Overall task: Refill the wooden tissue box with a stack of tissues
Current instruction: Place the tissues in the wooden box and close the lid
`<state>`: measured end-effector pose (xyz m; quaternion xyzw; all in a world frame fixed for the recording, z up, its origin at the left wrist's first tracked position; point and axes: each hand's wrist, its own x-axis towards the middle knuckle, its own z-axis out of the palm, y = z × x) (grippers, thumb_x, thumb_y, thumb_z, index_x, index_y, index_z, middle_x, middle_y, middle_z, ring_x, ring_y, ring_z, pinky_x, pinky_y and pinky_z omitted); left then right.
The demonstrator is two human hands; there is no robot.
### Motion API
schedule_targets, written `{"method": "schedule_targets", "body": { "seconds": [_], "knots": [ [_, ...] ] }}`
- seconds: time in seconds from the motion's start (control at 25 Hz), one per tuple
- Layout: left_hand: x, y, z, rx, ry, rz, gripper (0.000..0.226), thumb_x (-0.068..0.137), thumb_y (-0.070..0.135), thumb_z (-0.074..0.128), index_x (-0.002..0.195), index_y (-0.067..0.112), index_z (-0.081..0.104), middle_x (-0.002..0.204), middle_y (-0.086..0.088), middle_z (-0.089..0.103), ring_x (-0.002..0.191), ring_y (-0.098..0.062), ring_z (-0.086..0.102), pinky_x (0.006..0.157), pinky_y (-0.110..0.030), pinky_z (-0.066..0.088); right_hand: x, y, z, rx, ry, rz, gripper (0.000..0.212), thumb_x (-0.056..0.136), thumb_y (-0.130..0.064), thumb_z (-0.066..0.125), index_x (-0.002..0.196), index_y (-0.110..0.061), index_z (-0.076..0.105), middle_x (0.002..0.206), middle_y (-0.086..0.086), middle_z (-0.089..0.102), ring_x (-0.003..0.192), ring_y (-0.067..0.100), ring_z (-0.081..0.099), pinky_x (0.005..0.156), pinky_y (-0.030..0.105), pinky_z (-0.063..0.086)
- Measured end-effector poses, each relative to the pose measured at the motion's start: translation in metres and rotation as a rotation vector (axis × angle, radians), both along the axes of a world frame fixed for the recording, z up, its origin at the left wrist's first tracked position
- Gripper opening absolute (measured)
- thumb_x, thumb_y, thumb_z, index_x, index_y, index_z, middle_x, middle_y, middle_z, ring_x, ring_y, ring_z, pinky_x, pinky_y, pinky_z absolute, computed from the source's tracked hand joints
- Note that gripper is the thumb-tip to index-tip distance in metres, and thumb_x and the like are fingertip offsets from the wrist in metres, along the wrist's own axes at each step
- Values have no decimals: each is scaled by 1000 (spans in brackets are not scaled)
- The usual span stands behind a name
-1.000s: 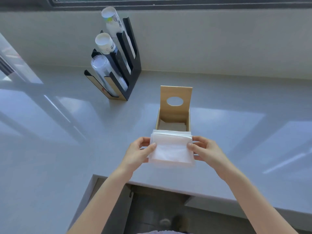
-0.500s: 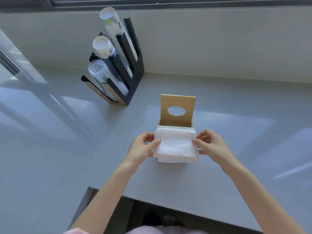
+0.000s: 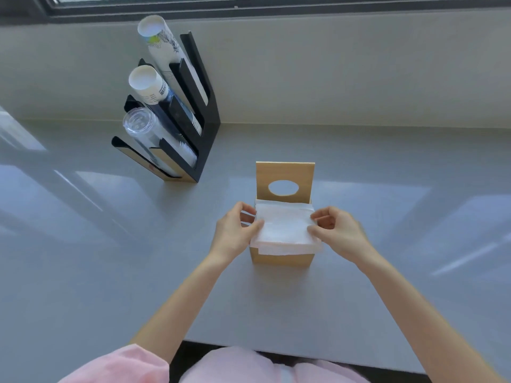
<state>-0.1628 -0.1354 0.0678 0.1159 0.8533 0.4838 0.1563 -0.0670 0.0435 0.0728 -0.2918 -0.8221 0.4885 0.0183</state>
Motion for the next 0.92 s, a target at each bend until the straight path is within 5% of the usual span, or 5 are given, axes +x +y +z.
{"method": "schedule_targets", "body": {
  "seconds": [0.2,0.44,0.64,0.92],
  "knots": [
    [-8,7,-6,-93,71,-109,14,82,19,63,87,18,51,85,3,59,70,-13,58,58,-13,47,-8,-6,-4,212,-26,43,27,83,-17,59,110,-14,61,97,2,64,91,17,58,74,25,45],
    [-13,16,-15,-215,151,-175,17,84,19,55,98,10,51,91,-12,66,86,-31,62,73,-40,53,-25,-12,-9,401,-103,159,34,86,-21,54,120,-17,56,111,9,66,104,29,59,83,37,50],
    [-14,25,-24,-496,485,-248,20,86,18,48,104,10,47,88,-10,65,90,-31,50,68,-32,34,-33,-18,-12,669,-221,241,33,88,-22,48,121,-22,49,112,2,62,103,29,56,67,29,34],
    [-8,26,-24,-726,598,-392,15,86,11,43,100,7,48,84,-16,64,75,-30,43,60,-29,24,-44,-24,-16,791,-416,416,29,90,-13,47,118,-13,54,114,12,61,104,34,57,70,32,37]
  ]
}}
